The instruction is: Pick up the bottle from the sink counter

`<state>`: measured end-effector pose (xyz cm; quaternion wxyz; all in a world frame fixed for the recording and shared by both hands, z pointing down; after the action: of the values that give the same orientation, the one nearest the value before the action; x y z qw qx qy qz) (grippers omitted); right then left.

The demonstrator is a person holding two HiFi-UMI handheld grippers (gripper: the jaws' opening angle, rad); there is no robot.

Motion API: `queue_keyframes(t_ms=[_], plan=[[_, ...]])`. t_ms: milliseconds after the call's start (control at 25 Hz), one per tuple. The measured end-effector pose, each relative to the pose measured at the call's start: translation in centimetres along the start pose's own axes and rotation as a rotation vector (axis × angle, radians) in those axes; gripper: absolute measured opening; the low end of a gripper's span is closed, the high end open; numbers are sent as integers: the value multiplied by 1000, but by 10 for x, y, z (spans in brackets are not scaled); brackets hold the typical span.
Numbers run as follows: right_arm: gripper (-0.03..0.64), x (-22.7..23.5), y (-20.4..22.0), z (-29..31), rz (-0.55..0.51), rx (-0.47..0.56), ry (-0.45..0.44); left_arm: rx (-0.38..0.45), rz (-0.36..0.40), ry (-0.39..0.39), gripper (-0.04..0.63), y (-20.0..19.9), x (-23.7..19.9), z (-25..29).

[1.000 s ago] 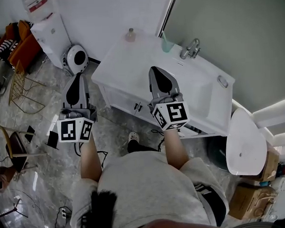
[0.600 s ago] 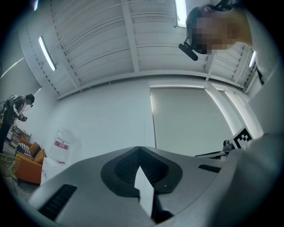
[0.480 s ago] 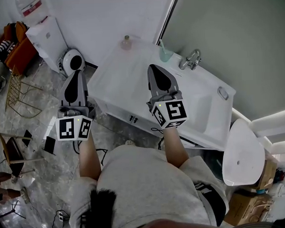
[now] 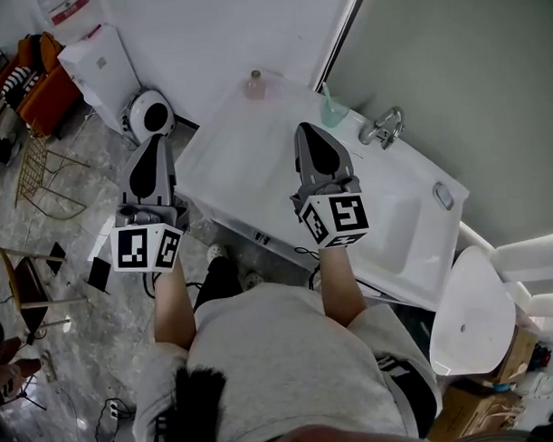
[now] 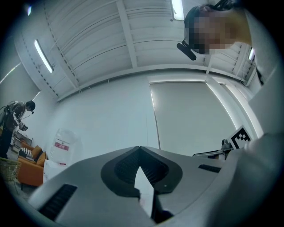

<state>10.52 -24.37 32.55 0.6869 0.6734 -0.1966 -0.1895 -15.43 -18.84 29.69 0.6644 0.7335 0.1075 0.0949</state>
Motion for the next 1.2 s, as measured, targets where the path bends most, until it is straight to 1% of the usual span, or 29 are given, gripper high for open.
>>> queue_keyframes(t_ms=[160,360,640,920,1040,1200], plan=[[11,4,-1,16,2,6,6,2,2,9,8,0,-10,16],[11,16,-2,48,12,6,33,4,10,42,8,2,-26,51],[11,26,-7,110,3,-8,69,-3,12,80,8,4,-70,110],[11,36,-12,169,-3,-23,101,-16,-1,143,8,14,-104,169],[11,42,-6,194,16,-40,109,-28,-6,168,8,21,-117,191],[11,49,15,228,28,-101,131,-49,-15,203,8,33,-134,220]])
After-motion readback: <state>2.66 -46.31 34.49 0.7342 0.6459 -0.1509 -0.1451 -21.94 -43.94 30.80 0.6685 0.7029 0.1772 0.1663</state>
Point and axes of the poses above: the fingertips, and each gripper's own axes: z forward along the fingers, x to its right, y out of its underside, the point moved 5 cm from there along -z, backward along the fingers, and after that the axes turned 13 degrees about -x, right-handed, at the moved point
